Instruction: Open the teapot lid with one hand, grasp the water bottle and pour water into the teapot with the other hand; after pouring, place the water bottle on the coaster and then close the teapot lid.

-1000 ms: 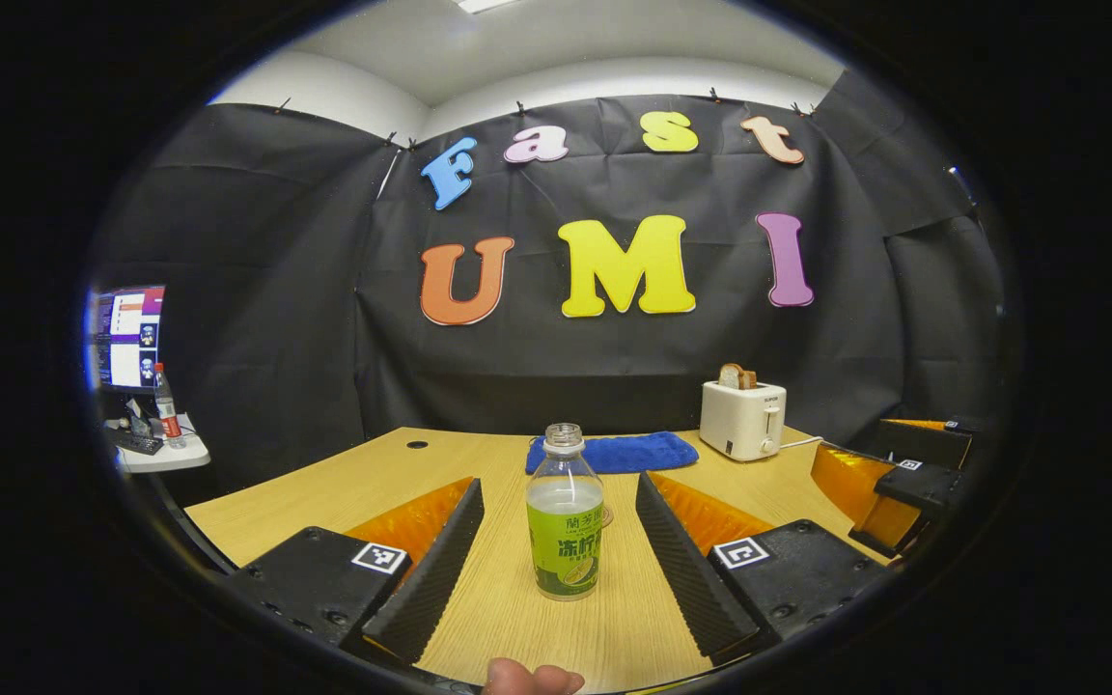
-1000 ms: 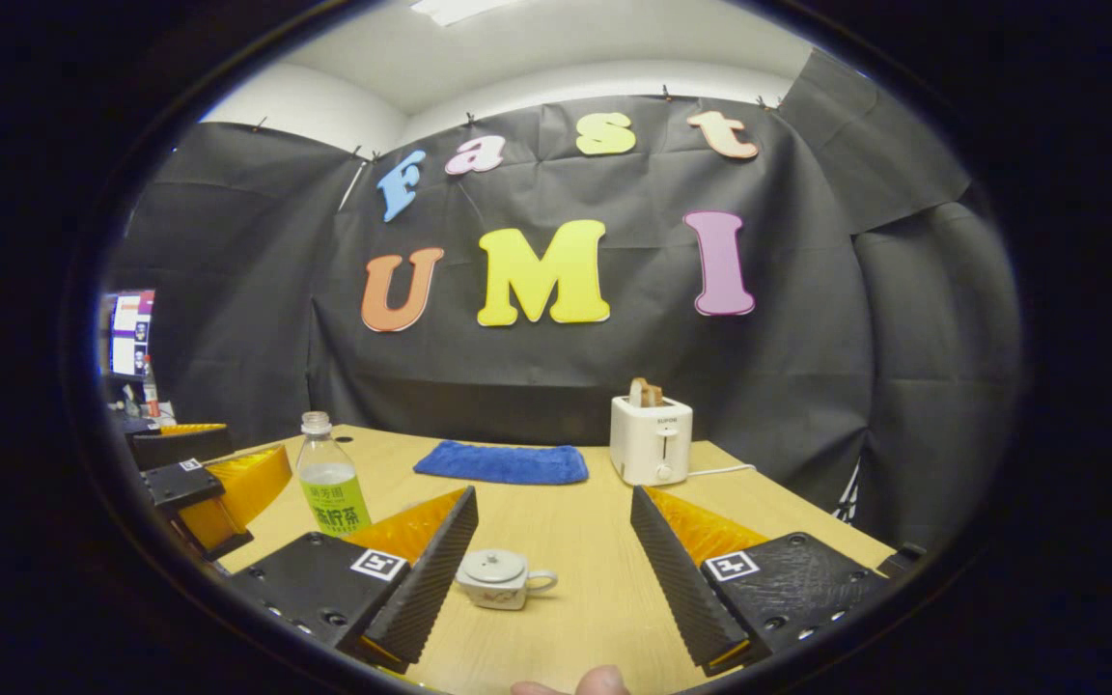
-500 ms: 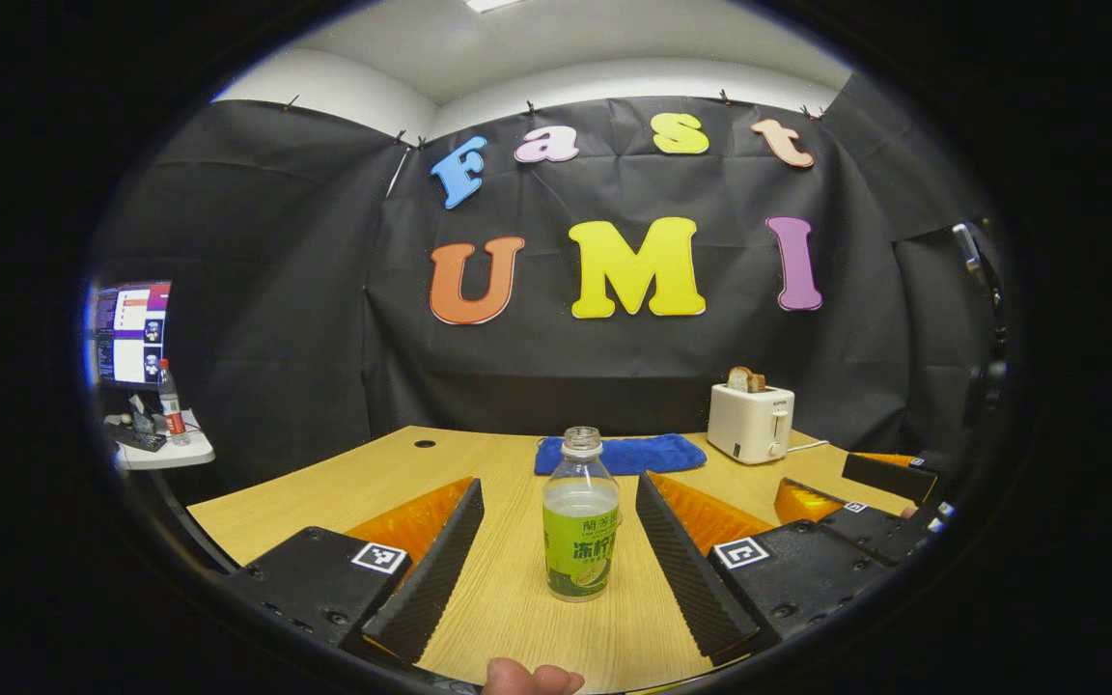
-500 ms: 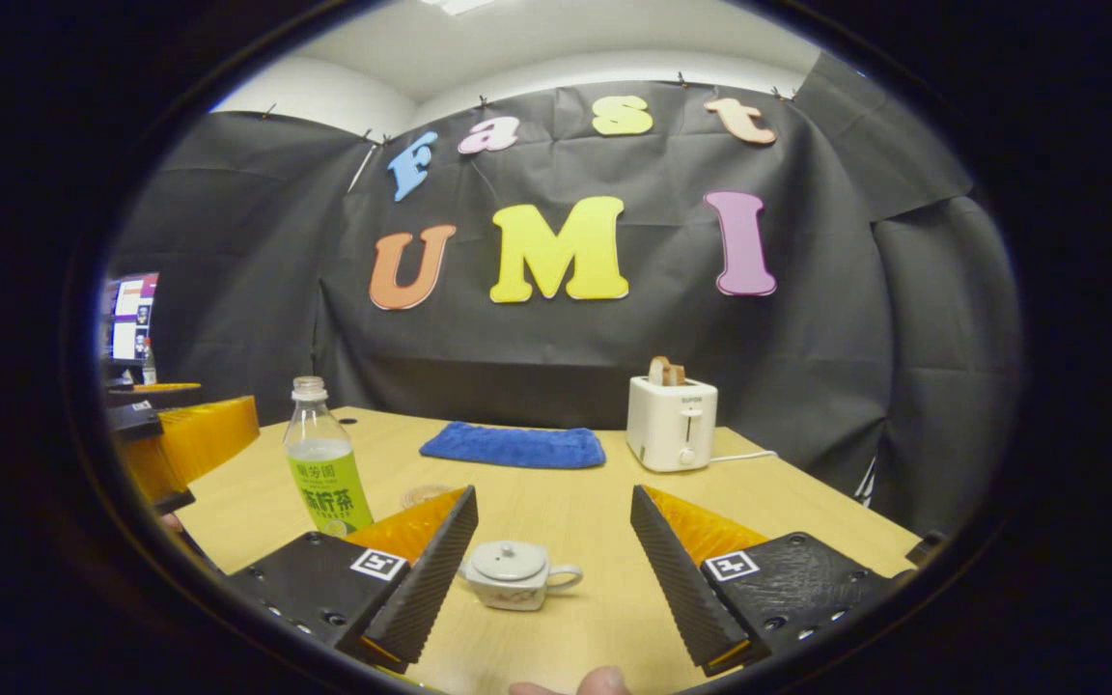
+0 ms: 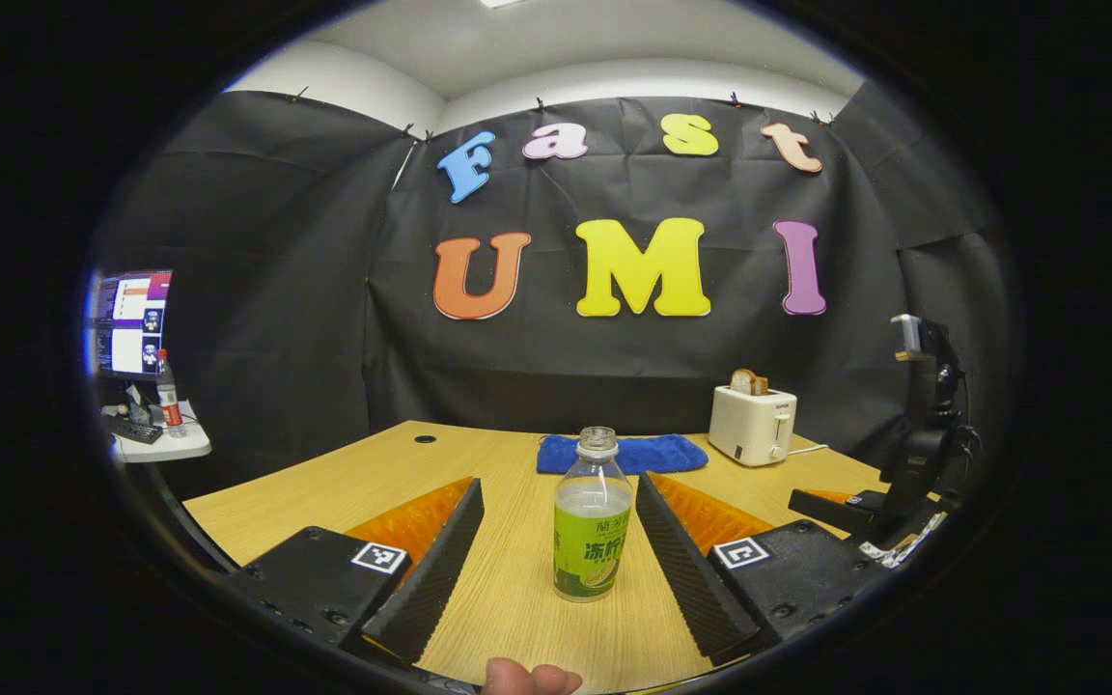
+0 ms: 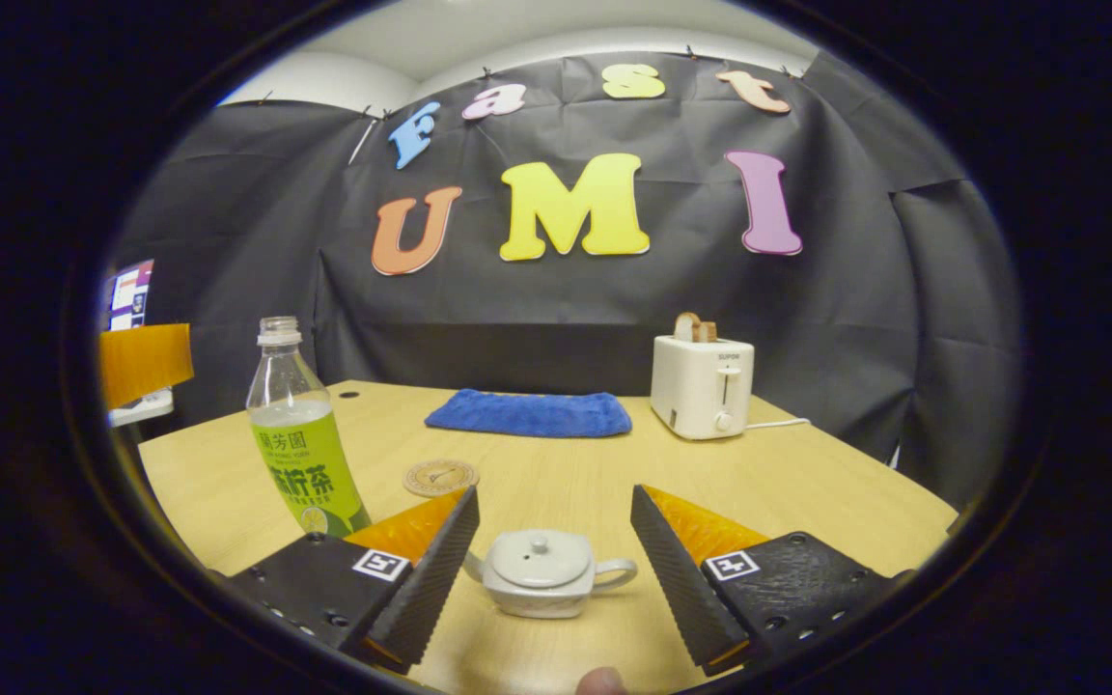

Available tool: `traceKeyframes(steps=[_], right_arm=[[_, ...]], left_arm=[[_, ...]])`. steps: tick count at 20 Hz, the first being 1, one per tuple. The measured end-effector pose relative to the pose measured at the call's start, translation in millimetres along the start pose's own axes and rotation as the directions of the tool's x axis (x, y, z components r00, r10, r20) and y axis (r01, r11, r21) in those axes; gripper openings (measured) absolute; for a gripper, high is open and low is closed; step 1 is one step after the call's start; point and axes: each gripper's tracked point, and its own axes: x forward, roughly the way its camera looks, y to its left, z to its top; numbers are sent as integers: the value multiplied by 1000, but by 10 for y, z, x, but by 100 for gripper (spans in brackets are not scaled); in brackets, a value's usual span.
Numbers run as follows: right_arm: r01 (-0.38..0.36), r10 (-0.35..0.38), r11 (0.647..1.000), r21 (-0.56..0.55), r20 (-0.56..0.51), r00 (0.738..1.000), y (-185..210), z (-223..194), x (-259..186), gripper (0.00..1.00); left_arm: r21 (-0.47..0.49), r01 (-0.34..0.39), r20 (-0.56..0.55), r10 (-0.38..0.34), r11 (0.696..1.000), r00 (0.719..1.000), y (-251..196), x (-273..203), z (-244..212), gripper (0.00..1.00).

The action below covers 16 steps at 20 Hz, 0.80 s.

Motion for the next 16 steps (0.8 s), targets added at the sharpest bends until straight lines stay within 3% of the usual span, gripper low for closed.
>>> traceKeyframes(steps=[4, 5, 6, 7, 10, 12, 13, 16], right_arm=[[9, -9, 1000, -5, -29, 1000, 15, -86, 84, 67], [8, -9, 1000, -3, -36, 999, 19, -105, 98, 55], [15, -15, 1000, -3, -39, 999, 9, -107, 112, 52], [14, -15, 1000, -3, -40, 999, 10, -115, 125, 39], [25, -25, 1000, -7, -48, 999, 18, -123, 126, 17], [19, -20, 1000, -13, -50, 999, 54, -138, 97, 17], [16, -17, 1000, -17, -49, 999, 48, -166, 134, 2], [3, -5, 1000, -31, -57, 998, 56, -132, 128, 2]], left_arm=[[1, -5, -10, 5, 1000, 1000, 31, 19, -46, 99], [1, -6, -12, 6, 1000, 1000, 37, 23, -44, 99], [1, -6, -15, 6, 1000, 1000, 49, 33, -59, 99], [1, -8, -15, 8, 1000, 1000, 61, 40, -60, 99], [-1, -13, -16, 13, 1000, 1000, 82, 42, -71, 99], [-1, -14, -19, 14, 1000, 1000, 87, 41, -79, 99], [-2, -15, -20, 15, 1000, 1000, 90, 42, -77, 99], [0, -15, -23, 15, 1000, 1000, 87, 69, -109, 99]])
